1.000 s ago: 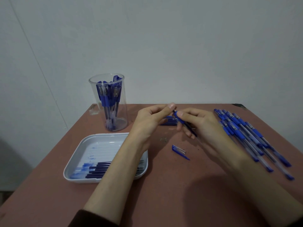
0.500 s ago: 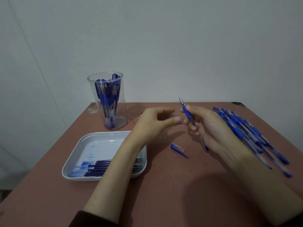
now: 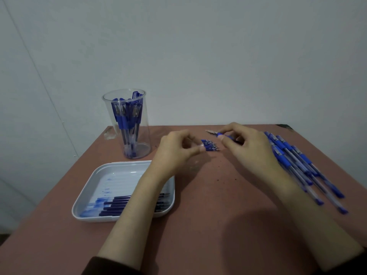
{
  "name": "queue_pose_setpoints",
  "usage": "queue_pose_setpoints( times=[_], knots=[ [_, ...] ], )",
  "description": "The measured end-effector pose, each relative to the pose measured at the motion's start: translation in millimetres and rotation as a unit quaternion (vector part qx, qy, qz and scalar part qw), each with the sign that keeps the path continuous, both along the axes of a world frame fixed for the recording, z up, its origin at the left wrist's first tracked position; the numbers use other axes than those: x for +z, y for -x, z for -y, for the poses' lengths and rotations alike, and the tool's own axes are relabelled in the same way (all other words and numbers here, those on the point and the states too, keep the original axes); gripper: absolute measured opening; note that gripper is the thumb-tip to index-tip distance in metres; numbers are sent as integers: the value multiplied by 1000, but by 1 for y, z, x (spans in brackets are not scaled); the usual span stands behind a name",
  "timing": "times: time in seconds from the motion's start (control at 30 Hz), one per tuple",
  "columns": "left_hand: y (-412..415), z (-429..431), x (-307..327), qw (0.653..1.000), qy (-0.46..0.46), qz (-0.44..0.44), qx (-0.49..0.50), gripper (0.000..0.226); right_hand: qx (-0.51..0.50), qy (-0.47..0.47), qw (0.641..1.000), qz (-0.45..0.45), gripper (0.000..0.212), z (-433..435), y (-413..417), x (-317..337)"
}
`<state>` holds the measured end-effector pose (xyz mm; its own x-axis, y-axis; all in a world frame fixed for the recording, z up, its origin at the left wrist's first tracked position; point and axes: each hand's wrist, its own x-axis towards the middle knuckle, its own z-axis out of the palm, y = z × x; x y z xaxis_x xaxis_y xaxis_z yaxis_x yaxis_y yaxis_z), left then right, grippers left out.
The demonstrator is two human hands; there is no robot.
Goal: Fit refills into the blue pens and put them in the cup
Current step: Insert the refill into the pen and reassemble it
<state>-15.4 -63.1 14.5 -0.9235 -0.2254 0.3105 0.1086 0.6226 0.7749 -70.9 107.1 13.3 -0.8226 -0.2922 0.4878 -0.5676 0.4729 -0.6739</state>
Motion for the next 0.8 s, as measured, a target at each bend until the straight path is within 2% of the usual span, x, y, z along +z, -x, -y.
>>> queue_pose_setpoints(
  times=[0.1,0.3,0.57,0.8],
  knots=[
    [3,3,0,999,-39,-22,15,13,27,-28,999,-21,16,0,-7,2],
    [3,3,0,998,-42,-37,23,16,14,-48,999,-10,12,0,-7,1],
    [1,1,0,1000,-3,-22,1,17,15,-95,995,-38,12,2,-8,1],
    [-1,-4,2,999,11,-29,-22,18,40,-52,998,-2,8,5,-8,-4]
  ],
)
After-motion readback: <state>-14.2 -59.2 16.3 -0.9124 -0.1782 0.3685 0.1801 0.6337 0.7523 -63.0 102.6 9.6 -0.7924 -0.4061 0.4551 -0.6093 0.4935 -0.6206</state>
